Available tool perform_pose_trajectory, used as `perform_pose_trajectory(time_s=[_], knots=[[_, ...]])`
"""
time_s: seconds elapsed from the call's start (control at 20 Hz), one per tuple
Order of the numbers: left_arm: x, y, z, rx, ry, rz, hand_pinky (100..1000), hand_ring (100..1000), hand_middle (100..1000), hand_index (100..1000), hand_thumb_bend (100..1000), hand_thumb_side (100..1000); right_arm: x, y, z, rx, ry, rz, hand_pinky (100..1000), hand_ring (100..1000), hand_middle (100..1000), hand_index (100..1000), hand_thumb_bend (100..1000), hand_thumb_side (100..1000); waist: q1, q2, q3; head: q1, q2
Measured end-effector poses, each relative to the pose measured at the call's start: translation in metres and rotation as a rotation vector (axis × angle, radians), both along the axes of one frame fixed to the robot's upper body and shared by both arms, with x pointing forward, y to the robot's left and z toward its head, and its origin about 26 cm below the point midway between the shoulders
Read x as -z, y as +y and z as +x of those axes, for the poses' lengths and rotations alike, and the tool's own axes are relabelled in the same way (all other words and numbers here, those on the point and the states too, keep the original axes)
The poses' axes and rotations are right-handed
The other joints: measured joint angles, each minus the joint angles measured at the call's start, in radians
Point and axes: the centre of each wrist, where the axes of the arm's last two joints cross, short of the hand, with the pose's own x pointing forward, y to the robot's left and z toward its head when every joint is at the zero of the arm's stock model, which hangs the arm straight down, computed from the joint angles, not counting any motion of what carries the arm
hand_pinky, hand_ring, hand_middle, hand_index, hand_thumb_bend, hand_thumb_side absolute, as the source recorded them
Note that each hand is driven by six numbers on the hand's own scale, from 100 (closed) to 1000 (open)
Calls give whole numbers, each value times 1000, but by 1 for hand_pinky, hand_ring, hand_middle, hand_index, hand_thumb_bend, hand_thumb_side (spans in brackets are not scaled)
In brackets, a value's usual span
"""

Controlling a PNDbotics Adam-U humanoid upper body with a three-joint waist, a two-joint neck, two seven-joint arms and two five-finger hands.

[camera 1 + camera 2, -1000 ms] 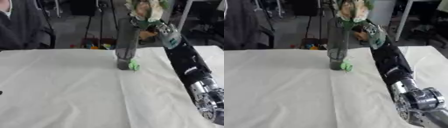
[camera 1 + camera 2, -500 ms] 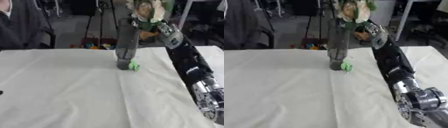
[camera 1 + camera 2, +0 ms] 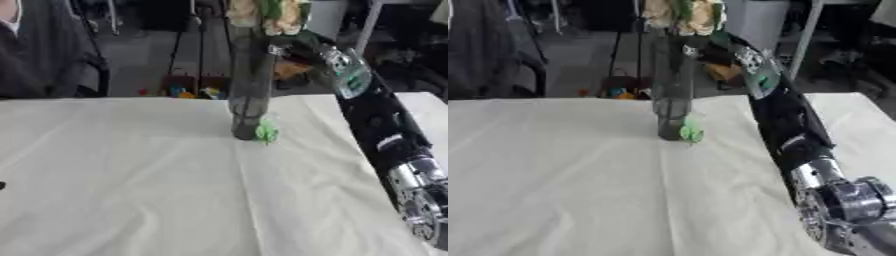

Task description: Arrange flowers into the vase.

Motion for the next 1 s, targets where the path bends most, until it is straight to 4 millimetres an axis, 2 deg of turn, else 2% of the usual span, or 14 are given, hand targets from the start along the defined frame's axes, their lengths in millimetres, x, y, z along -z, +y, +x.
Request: perform_pose_trajectory(time_s=[0.6,1.0], knots=[[2,2,0,-8,3,-2,924,676,759,641,1000,516,7,-8,-5,-21,-3,2,1000,1000,1000,1000,373,933,1,-1,-16,10,0],[5,3,-2,-14,11,-3,924,677,760,641,1000,516,16,-19,-12,-48,-1,-2,1000,1000,1000,1000,360,919,-1,-7,-44,26,1]])
